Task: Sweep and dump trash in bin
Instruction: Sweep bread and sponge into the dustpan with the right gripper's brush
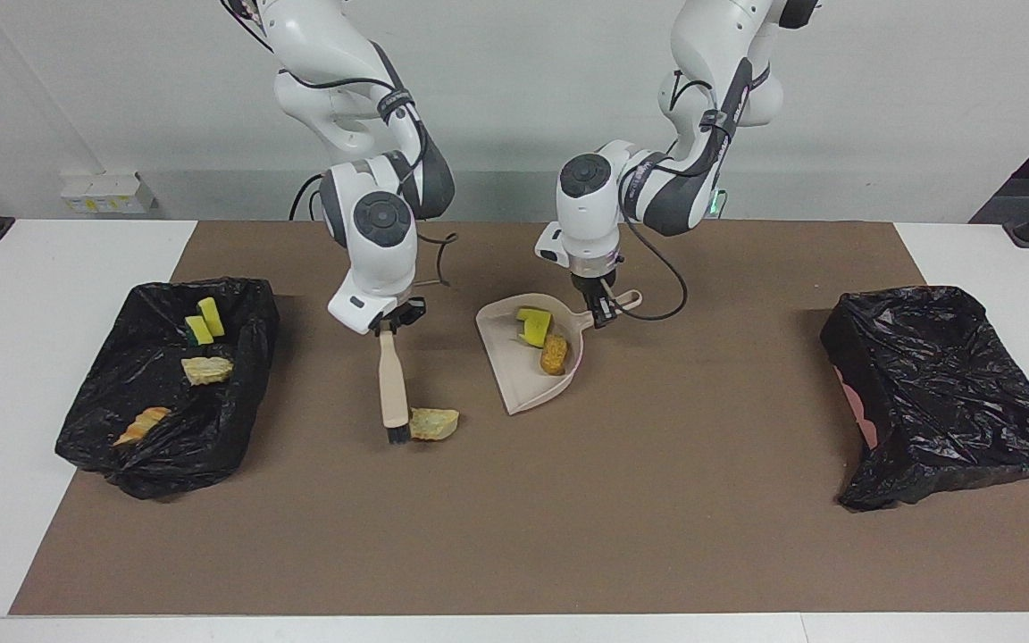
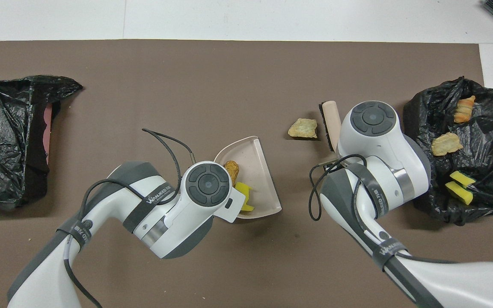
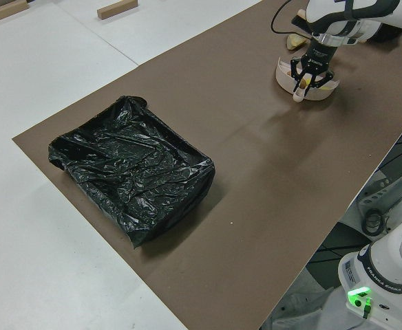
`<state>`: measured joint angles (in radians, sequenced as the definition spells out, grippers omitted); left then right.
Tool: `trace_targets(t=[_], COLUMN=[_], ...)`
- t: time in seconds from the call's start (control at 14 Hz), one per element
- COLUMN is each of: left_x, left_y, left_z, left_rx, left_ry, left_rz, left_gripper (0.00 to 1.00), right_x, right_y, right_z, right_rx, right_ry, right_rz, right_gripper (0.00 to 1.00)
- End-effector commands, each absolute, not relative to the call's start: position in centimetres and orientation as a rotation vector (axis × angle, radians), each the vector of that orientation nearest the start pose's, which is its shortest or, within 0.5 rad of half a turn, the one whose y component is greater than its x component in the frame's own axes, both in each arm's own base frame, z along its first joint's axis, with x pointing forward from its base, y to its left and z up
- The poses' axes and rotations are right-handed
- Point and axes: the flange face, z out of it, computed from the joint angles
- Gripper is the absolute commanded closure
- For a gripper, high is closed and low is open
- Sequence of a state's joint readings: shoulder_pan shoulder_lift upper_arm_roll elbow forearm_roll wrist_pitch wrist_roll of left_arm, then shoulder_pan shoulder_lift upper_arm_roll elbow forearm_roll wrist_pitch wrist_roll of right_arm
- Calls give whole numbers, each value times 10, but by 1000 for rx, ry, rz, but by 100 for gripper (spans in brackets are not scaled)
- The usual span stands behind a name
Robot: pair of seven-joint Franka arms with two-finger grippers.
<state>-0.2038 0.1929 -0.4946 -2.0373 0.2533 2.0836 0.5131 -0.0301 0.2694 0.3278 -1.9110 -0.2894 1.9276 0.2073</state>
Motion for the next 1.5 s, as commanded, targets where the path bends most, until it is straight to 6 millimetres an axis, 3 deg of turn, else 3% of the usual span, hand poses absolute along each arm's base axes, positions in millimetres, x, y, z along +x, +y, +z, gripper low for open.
trace_targets(t=[0.0,0.07,0.21,0.43,0.64,0.93,1.07,1.29,1.43], left_x=[438,439,438,438,439,440,440,446,451], left_y=[-341,-340,-339,-339,-339,-338,-338,-334,-331], left_z=[350,350,350,350,350,351,351,352,352], left_rx=[-2331,-2336,-2342,-2360,-2374,-2376,-2368,-2345,-2268], left_ry=[1874,1870,1860,1834,1815,1814,1826,1860,1964], left_rz=[175,175,179,177,175,169,168,171,178], left_gripper=[100,100,100,100,100,100,100,100,100], right_x=[609,611,608,589,558,507,500,509,511], right_y=[126,121,139,192,237,301,308,293,281], right_z=[319,309,307,310,315,313,315,321,344], right_rx=[-3382,-3395,-3344,-3235,-3156,-3050,-3026,-3062,-3105], right_ry=[-454,-476,-594,-793,-840,-1040,-1035,-993,-969], right_rz=[293,306,270,290,385,393,415,471,541], right_gripper=[100,100,100,100,100,100,100,100,100])
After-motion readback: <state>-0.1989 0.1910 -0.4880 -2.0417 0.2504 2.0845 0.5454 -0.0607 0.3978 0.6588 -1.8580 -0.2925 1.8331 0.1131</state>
